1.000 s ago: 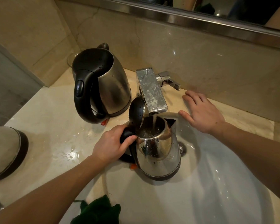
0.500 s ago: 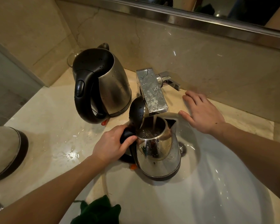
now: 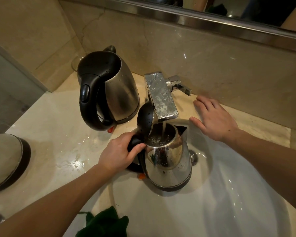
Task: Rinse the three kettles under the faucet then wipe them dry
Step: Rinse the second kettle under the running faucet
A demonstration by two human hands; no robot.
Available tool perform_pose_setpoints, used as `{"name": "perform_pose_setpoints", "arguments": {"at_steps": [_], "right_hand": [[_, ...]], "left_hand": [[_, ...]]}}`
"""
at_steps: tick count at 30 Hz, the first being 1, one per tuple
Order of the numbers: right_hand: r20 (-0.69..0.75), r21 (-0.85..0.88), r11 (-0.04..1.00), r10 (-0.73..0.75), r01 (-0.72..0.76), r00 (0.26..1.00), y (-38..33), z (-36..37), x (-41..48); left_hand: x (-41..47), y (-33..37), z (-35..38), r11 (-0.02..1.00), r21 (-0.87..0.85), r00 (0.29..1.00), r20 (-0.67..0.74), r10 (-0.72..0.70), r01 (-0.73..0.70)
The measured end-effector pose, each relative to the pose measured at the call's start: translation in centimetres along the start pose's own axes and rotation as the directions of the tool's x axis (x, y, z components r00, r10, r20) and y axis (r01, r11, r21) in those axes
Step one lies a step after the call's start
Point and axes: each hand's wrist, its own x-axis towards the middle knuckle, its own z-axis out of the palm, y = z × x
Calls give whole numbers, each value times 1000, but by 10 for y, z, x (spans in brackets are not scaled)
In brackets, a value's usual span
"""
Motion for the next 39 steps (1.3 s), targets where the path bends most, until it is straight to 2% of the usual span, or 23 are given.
{"name": "perform_pose_setpoints", "arguments": {"at_steps": [39], "right_hand": [[-4,-2,1000,-1,1,1000,1,1,0]], "left_hand": [[-1,1,-1,1000,-3,1000,-3,14,-14]]}}
